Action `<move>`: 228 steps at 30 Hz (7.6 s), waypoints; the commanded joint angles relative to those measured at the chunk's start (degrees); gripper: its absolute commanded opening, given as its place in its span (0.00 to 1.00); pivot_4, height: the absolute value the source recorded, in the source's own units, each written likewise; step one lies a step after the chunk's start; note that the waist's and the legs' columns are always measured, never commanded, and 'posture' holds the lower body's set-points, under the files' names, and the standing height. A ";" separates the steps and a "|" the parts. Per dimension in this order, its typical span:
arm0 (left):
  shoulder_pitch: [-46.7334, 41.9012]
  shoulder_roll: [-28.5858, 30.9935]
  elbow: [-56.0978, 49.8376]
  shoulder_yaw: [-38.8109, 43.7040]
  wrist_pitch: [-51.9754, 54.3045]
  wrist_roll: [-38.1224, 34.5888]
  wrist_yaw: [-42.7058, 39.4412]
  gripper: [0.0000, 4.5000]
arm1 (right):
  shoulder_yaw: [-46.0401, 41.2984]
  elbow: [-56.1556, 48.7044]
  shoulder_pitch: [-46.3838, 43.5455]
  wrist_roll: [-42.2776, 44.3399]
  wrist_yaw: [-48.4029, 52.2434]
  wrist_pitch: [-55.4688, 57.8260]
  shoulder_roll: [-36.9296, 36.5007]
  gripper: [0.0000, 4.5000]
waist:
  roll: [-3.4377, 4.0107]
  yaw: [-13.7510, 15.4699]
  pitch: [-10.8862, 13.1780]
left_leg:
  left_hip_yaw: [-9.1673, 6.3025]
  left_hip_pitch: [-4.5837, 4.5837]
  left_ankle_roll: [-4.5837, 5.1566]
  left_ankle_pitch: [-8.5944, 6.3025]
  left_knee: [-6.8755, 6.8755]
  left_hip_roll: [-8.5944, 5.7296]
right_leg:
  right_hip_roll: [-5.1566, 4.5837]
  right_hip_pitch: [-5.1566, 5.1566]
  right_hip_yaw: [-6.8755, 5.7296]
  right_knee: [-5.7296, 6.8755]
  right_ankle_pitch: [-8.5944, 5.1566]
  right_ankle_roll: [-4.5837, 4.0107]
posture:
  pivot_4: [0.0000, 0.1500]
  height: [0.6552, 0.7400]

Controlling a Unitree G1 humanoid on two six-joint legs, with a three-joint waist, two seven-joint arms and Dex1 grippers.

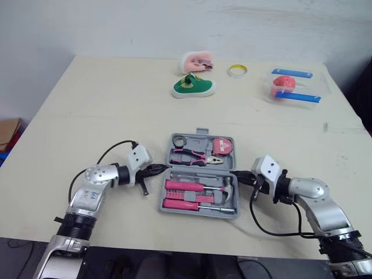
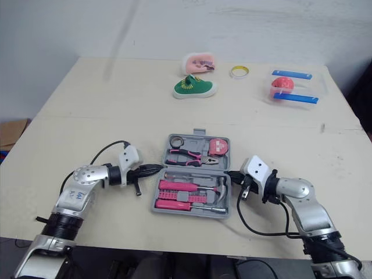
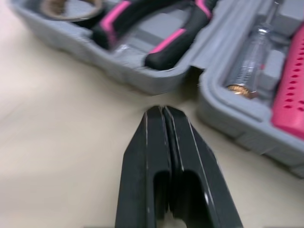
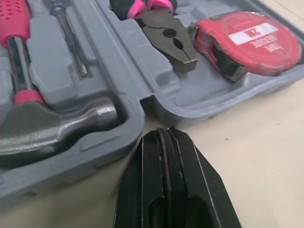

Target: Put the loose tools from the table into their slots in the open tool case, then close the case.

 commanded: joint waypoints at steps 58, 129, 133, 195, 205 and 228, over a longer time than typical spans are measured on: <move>-21.64 -12.83 -10.05 -3.27 54.06 -6.54 25.63 0.09 | -15.95 -3.13 -28.47 42.52 -56.78 84.37 11.21 0.00 | -0.29 1.60 -0.02 | 0.08 -1.97 0.09 0.38 0.68 -0.22 | 0.00 -2.17 0.46 1.47 0.01 0.01 | 1.00 1.00; -31.41 -12.00 39.19 -5.02 -25.23 8.91 3.54 0.00 | -2.32 -26.35 26.14 13.22 0.90 -0.78 -8.89 0.03 | -0.41 2.00 0.08 | 0.21 -0.99 0.29 0.37 0.75 -0.45 | -0.21 -1.21 0.32 1.26 0.05 0.11 | 1.00 1.00; -33.78 -14.06 44.87 -6.67 -24.93 10.81 1.70 0.00 | 0.46 -25.06 24.47 11.38 1.08 1.05 -8.33 0.03 | -0.45 1.80 0.10 | 0.21 -1.02 0.29 0.37 0.74 -0.47 | -0.23 -1.24 0.31 1.28 0.05 0.12 | 1.00 1.00; -18.55 -15.19 10.04 -24.68 -1.80 10.79 -9.19 0.00 | 0.79 -23.87 15.22 7.80 -0.98 6.50 -0.97 0.03 | -0.44 1.73 0.05 | 0.06 -0.86 0.30 0.44 0.73 -0.53 | -0.26 -1.04 0.35 1.18 0.06 0.14 | 1.00 1.00; -16.19 -13.91 8.60 -24.64 -2.06 10.89 -8.56 0.00 | 4.96 -18.98 11.85 5.39 -2.47 6.86 1.73 0.03 | -0.38 1.40 -0.18 | 0.00 0.87 0.42 0.29 -0.04 -0.52 | -0.29 0.80 0.32 0.30 0.05 0.13 | 1.00 1.00; -14.41 -12.61 15.40 -26.54 -5.04 14.30 -7.46 0.00 | 11.29 -7.41 2.28 -1.77 -3.06 2.66 10.42 0.03 | -1.01 -1.28 -0.92 | 0.01 1.28 0.32 0.34 -0.44 -0.27 | -0.16 1.02 0.31 0.31 0.17 -0.09 | 1.00 1.00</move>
